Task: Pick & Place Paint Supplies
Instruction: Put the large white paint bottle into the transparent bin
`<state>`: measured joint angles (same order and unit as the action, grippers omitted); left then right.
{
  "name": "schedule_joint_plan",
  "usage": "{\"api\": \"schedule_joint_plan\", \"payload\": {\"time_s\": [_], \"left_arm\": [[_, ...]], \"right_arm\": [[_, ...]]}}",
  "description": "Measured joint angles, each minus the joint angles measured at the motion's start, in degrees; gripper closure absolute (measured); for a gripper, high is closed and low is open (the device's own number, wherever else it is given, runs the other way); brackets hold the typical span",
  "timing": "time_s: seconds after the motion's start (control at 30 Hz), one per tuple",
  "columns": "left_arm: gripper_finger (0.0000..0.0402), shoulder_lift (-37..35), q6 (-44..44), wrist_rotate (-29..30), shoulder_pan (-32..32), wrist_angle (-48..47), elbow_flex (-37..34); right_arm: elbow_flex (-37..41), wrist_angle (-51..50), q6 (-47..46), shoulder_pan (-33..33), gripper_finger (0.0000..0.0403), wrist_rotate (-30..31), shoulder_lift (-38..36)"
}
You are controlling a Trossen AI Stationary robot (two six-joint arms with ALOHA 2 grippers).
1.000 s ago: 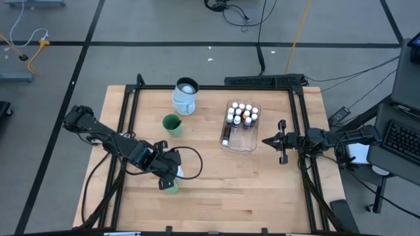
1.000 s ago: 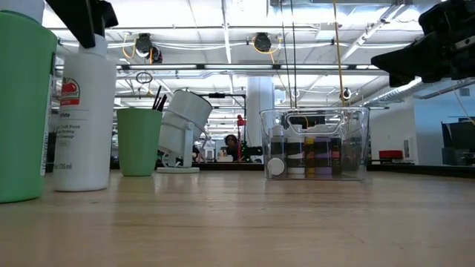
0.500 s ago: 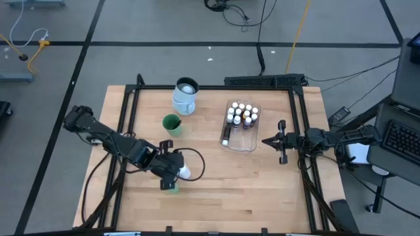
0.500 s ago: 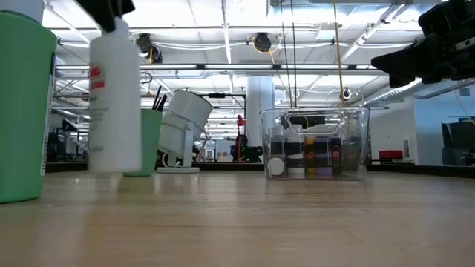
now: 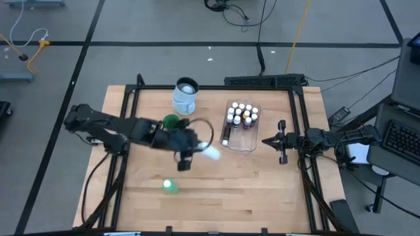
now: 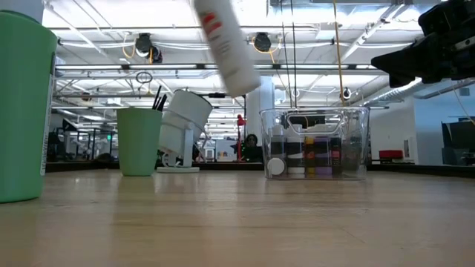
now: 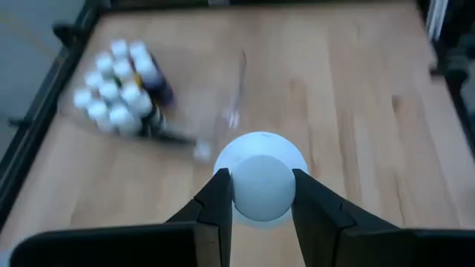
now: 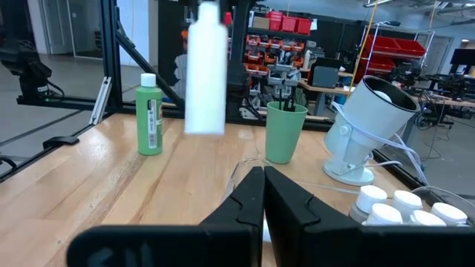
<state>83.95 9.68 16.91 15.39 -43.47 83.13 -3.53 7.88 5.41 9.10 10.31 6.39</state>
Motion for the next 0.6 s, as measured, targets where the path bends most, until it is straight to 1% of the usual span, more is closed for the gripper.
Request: {"api": "schedule_joint_plan", "payload": {"time_s": [0.1,0.17,0.23,0.33,0.4,0.53,0.6], "left_arm": [[0.0305,0.28,-2.34,-6.19,-4.32,6.7,-0.27],[0.0305,1.9,-2.62,-10.32,-7.0,10.98,-0.3],[0.0305,3.1,-3.35,-15.87,-8.97,13.02,-0.13],[0.0306,5.64,-4.08,-21.95,-11.36,15.42,3.25],[0.0306,7.77,-4.53,-22.72,-12.42,15.06,7.12],[0.0306,13.9,-5.1,-20.14,-14.69,12.46,16.37],[0.0306,17.89,-5.52,-19.13,-15.95,9.0,21.79]], "right_arm": [[0.0,-0.04,0.0,0.0,0.0399,0.0,-0.01],[0.0,-0.68,0.0,0.0,0.0399,0.01,-0.01],[0.0,-1.18,0.04,0.0,0.0399,0.02,0.07],[0.0,-1.74,0.13,-0.01,0.0399,-0.03,0.23],[0.0,-1.72,0.16,-0.01,0.0399,-0.02,0.56],[0.0,-2.01,0.2,-0.02,0.0399,0.02,1.18],[0.0,-2.2,0.2,-0.01,0.0399,-0.05,1.25]]}}
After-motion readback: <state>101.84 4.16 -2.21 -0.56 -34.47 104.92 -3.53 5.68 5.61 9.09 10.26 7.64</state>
